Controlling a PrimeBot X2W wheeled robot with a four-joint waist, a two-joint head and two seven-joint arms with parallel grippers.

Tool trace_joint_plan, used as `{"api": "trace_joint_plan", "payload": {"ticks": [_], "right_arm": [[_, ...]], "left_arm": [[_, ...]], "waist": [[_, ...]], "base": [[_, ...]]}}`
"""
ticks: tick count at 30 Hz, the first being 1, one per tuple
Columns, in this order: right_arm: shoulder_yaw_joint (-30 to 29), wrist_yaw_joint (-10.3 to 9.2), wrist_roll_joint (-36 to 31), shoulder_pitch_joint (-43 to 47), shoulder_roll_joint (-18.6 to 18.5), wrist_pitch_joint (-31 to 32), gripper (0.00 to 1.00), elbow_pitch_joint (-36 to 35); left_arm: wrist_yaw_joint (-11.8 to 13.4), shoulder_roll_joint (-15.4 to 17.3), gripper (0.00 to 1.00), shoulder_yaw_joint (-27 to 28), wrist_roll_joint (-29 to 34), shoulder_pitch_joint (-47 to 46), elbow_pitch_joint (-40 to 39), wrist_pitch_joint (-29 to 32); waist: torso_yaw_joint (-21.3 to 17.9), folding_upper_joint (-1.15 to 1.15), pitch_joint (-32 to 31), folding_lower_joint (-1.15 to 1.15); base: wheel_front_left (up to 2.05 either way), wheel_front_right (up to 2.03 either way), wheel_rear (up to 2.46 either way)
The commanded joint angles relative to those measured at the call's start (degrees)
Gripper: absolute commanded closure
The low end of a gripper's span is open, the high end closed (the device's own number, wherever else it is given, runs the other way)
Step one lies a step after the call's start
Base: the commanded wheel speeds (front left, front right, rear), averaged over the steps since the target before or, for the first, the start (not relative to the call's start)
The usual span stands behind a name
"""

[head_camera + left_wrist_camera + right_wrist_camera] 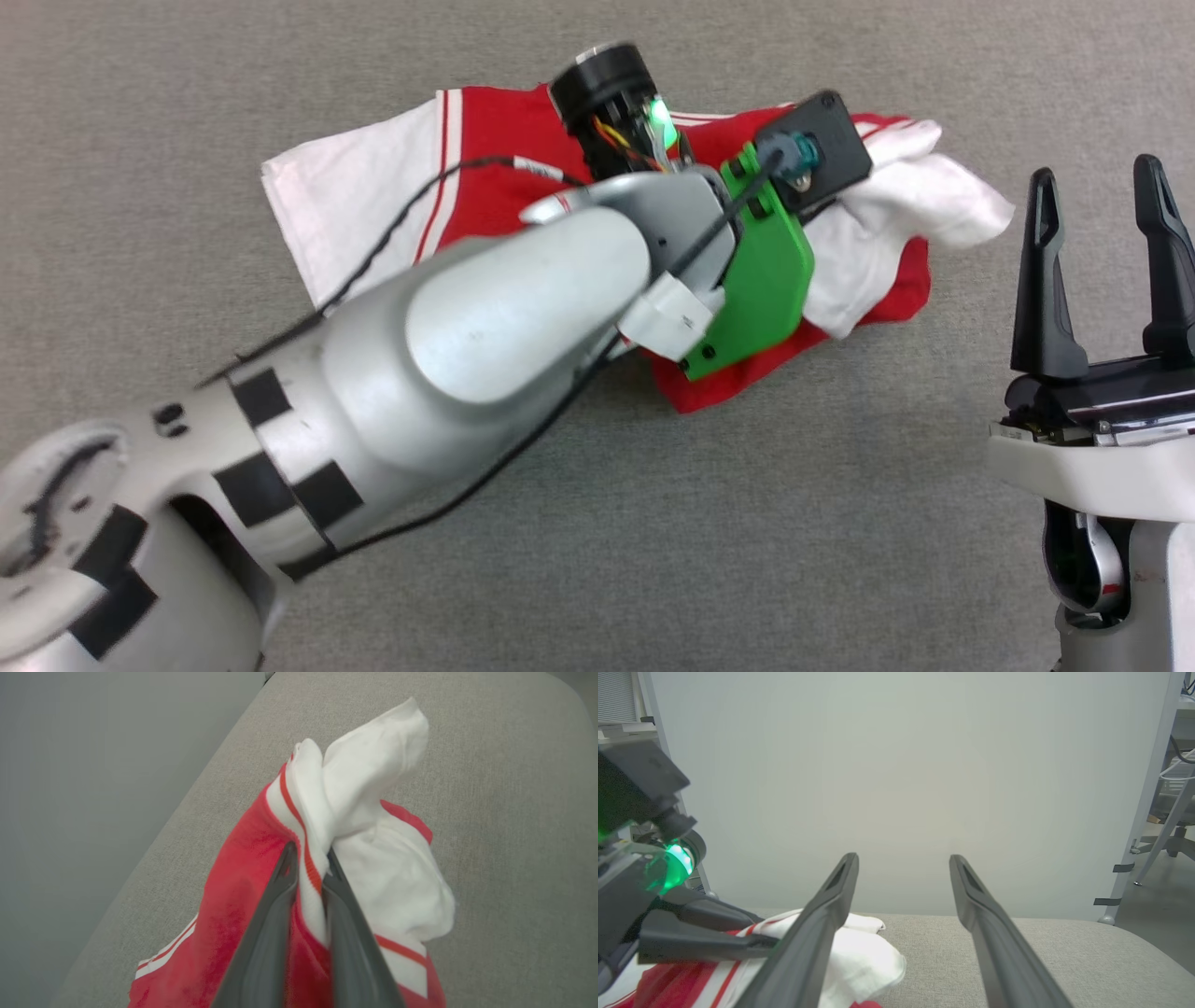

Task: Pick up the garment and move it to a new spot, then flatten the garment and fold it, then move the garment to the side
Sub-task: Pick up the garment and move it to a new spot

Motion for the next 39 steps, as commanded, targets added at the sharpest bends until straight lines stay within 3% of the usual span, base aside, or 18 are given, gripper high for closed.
{"api": "trace_joint_plan", "payload": {"ticks": [1, 6, 11, 14, 15, 16, 24, 26, 32, 39], "right_arm": [[0.11, -0.04, 0.43, -1.16, -0.03, -0.27, 0.0, -0.37], [0.25, -0.04, 0.81, -1.53, -0.03, -0.27, 0.0, -0.47], [0.53, -0.04, 0.64, -1.73, -0.03, -0.27, 0.0, -0.28], [0.4, -0.04, 0.43, -1.76, -0.03, -0.27, 0.0, 0.04], [0.32, -0.04, 0.33, -1.65, -0.03, -0.27, 0.0, 0.17], [0.14, -0.04, 0.15, -1.46, -0.03, -0.27, 0.0, 0.36], [-1.83, -0.04, -1.0, 1.51, -0.03, -0.27, 0.0, 2.62], [-2.28, -0.04, -1.25, 2.43, -0.03, -0.27, 0.0, 3.18], [-3.09, -0.04, -1.85, 5.36, -0.03, -0.27, 0.0, 4.39], [-3.65, -0.04, -2.76, 7.63, -0.03, -0.27, 0.0, 5.36]], "left_arm": [[-0.15, -1.43, 1.0, -0.17, 1.78, 3.89, 0.73, 1.28], [-0.15, -5.51, 1.0, -0.21, 7.05, 13.19, 1.86, 5.13], [-0.15, -6.77, 1.0, -0.22, 9.68, 18.22, 2.61, 7.36], [-0.15, -6.93, 1.0, -0.22, 10.27, 18.56, 3.69, 5.54], [-0.15, -7.01, 0.4, -0.22, 10.38, 18.32, 3.99, 4.54], [-0.15, -7.17, 0.0, -0.23, 10.38, 17.76, 4.51, 2.5], [-0.12, -8.84, 0.0, 1.42, 8.47, 14.4, 10.42, -16.36], [1.1, -9.1, 0.0, 2.91, 8.81, 14.32, 11.95, -20.81], [7.23, -7.57, 0.0, 8.59, 7.98, 17.02, 13.98, -29.1], [16.47, -1.22, 0.0, 19.31, 10.5, 23.71, 7.91, -30.78]], "waist": [[-4.37, 0.0, 3.86, 0.0], [-5.43, 0.0, 5.15, 0.0], [-5.27, 0.0, 5.87, 0.0], [-4.61, 0.0, 5.27, 0.0], [-4.35, 0.0, 4.93, 0.0], [-3.9, 0.0, 4.41, 0.0], [0.37, 0.0, -1.8, 0.0], [1.55, 0.0, -3.65, 0.0], [4.36, 0.0, -8.1, 0.0], [7.01, 0.0, -11.09, 0.0]], "base": [[0.0, 0.0, 0.0], [0.0, 0.0, 0.0], [0.0, 0.0, 0.0], [0.0, 0.0, 0.0], [0.0, 0.0, 0.0], [0.0, 0.0, 0.0], [0.0, 0.0, 0.0], [0.0, 0.0, 0.0], [0.0, 0.0, 0.0], [0.0, 0.0, 0.0]]}}
